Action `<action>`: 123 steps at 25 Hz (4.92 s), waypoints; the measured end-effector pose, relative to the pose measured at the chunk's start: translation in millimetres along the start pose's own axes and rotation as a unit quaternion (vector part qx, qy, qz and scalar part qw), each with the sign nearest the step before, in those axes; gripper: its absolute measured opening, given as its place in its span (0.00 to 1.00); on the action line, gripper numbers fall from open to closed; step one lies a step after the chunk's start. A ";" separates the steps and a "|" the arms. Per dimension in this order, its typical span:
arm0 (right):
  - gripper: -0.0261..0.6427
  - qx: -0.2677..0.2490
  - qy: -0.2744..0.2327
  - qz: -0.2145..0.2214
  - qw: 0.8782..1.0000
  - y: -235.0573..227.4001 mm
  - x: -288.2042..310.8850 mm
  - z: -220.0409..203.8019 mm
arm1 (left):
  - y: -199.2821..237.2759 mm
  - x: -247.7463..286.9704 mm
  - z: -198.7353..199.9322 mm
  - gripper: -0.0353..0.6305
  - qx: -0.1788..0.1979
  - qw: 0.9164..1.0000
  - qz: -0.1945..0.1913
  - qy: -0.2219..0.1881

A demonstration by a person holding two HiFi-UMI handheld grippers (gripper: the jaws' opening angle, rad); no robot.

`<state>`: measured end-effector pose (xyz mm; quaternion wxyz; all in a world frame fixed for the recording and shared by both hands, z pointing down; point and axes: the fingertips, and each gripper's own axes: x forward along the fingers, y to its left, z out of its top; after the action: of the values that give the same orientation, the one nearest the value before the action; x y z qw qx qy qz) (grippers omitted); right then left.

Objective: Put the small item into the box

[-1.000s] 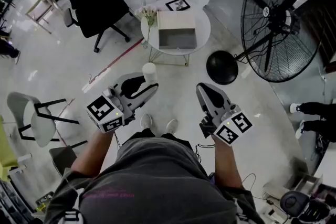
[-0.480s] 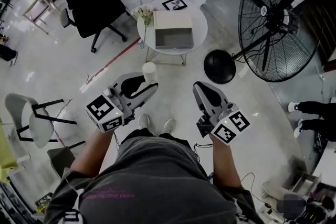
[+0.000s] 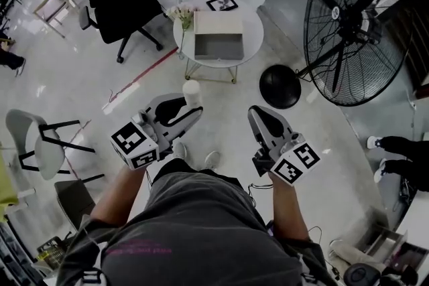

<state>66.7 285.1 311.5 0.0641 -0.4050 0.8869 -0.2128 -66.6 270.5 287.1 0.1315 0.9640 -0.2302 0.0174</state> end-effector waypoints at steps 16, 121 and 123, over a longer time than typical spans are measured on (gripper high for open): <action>0.07 0.005 0.010 0.024 1.000 -28.4 -13.7 2.8 | -7.8 21.4 -7.8 0.26 -0.003 0.999 0.032 0.005; 0.07 0.171 0.137 -0.079 0.973 -441.1 222.3 -63.9 | 364.6 335.8 -340.7 0.26 -0.035 0.868 0.000 0.495; 0.07 0.173 0.138 -0.081 0.972 -442.6 220.5 -66.1 | 365.0 335.6 -345.3 0.26 -0.033 0.861 0.002 0.508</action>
<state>207.4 -115.1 574.1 -0.0077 -0.4251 0.8011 -0.4212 78.9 -100.3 741.5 0.2622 0.8160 -0.1334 0.4976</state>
